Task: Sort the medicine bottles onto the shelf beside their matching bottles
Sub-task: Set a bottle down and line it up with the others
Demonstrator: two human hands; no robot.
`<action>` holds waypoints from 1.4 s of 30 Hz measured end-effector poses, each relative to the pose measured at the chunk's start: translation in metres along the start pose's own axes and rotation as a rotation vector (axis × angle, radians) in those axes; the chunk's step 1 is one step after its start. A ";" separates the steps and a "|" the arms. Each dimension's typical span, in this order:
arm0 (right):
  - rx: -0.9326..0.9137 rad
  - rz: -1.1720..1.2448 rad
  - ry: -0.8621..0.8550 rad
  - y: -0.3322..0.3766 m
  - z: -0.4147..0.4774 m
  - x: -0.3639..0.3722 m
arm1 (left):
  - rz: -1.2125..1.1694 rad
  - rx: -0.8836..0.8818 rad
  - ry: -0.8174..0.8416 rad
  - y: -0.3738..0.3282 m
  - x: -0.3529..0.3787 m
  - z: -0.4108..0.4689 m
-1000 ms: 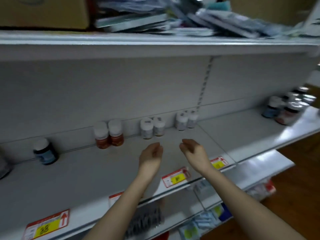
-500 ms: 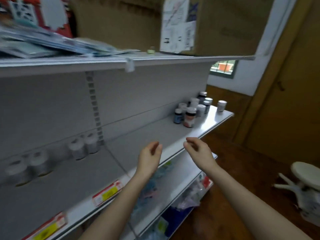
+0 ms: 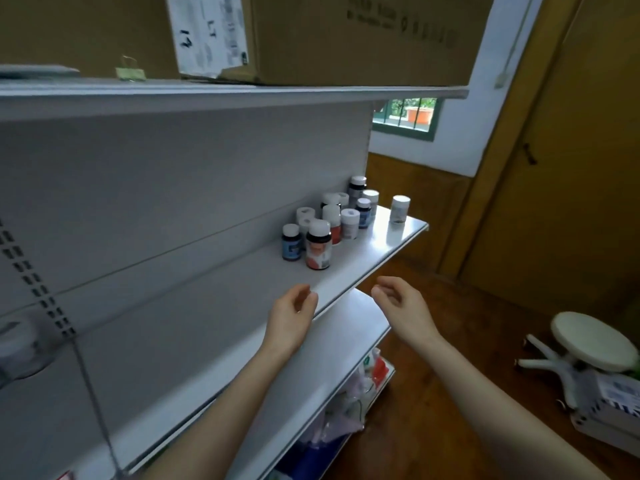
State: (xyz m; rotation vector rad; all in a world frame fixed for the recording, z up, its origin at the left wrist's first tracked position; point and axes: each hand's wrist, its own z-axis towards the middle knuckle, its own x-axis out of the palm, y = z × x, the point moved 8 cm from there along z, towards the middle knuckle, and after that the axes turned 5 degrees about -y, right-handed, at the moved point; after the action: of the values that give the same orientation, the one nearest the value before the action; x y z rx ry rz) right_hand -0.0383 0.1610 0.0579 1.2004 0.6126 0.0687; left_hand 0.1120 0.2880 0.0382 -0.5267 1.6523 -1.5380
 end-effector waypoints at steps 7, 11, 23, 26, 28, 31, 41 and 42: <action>0.011 -0.031 0.040 -0.032 0.099 0.011 | 0.018 -0.080 -0.036 0.014 0.034 0.081; 0.041 -0.015 0.073 -0.052 0.134 0.028 | 0.111 -0.112 -0.100 0.027 0.039 0.114; -0.009 -0.054 0.441 -0.071 0.207 0.110 | 0.118 -0.210 -0.127 0.053 0.073 0.184; -0.011 -0.026 0.551 -0.077 0.214 0.128 | 0.160 -0.201 -0.147 0.051 0.080 0.191; -0.007 0.038 0.616 -0.078 0.213 0.136 | 0.169 -0.214 -0.162 0.051 0.082 0.191; -0.009 0.134 0.661 -0.073 0.211 0.137 | 0.148 -0.231 -0.204 0.050 0.079 0.185; 0.172 0.502 0.793 -0.045 0.197 0.146 | -0.152 -0.140 -0.542 0.017 0.037 0.129; 0.173 0.526 0.827 -0.038 0.190 0.152 | -0.178 -0.129 -0.585 0.014 0.028 0.120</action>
State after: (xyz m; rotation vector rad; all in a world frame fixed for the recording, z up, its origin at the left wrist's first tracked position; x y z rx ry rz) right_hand 0.1698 0.0407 0.0047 1.4675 1.0104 1.0116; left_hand 0.1916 0.1941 0.0240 -1.1004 1.2726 -1.2379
